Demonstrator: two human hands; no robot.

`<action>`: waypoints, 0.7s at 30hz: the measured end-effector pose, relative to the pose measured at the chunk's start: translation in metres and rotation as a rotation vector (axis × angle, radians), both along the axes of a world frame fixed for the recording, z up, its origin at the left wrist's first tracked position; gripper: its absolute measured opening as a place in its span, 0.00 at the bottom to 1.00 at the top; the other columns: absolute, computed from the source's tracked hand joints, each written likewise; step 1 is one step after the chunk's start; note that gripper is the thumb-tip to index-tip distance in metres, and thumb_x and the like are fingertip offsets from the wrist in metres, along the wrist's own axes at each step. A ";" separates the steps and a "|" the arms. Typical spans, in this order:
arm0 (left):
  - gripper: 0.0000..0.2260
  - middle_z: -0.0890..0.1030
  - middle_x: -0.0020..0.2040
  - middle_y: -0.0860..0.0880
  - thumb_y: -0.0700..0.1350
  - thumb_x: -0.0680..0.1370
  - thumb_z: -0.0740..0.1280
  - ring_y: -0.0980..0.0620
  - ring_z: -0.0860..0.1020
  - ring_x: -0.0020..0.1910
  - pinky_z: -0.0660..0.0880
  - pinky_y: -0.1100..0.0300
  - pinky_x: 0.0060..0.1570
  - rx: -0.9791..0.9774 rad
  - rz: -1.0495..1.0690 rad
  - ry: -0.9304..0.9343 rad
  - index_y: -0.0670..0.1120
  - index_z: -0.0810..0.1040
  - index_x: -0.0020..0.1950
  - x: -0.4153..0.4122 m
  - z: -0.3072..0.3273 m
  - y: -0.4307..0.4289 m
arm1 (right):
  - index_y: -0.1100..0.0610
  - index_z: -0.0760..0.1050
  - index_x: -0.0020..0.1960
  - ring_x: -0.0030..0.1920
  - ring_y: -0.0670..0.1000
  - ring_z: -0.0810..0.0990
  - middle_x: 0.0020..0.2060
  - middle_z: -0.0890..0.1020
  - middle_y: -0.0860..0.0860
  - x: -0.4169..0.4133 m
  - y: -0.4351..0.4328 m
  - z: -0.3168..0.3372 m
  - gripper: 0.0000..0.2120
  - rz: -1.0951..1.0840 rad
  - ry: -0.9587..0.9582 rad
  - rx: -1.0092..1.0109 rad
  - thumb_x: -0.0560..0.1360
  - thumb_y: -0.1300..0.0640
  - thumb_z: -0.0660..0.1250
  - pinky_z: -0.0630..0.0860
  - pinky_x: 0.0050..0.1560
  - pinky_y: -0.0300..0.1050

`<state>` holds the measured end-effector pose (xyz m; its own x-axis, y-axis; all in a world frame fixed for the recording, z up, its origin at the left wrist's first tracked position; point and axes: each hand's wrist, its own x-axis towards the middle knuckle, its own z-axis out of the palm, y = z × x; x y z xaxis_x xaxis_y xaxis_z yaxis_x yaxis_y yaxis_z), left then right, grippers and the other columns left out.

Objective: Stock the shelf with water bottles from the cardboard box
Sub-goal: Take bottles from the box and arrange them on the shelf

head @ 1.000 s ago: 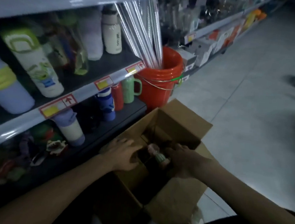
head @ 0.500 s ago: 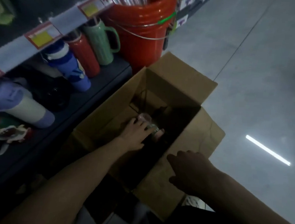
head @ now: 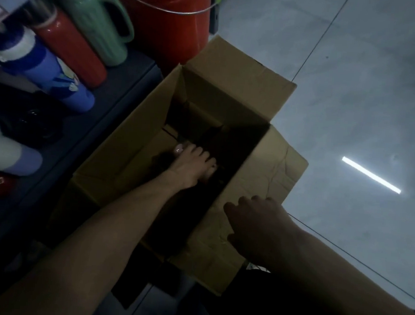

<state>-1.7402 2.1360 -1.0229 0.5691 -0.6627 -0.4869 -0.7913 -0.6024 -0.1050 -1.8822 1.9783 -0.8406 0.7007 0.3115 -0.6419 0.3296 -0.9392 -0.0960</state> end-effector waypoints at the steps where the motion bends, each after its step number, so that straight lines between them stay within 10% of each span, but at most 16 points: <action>1: 0.31 0.74 0.68 0.46 0.48 0.73 0.73 0.44 0.71 0.67 0.64 0.47 0.69 -0.024 0.008 0.002 0.50 0.66 0.74 -0.002 0.000 0.005 | 0.55 0.73 0.66 0.54 0.55 0.82 0.56 0.81 0.54 0.001 0.001 0.001 0.15 -0.002 -0.003 0.006 0.82 0.51 0.65 0.77 0.52 0.51; 21: 0.30 0.78 0.55 0.55 0.48 0.65 0.84 0.55 0.75 0.55 0.70 0.60 0.51 -0.843 0.874 0.092 0.49 0.77 0.64 -0.045 0.130 0.114 | 0.53 0.75 0.69 0.54 0.52 0.81 0.59 0.80 0.51 0.024 0.028 0.056 0.16 -0.011 -0.045 0.048 0.83 0.52 0.64 0.82 0.54 0.48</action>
<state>-1.7847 2.2500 -0.8926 0.9678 -0.2016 -0.1509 -0.0687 -0.7879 0.6119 -1.8581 2.0064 -0.7850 0.7323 0.3332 -0.5939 0.3239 -0.9376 -0.1266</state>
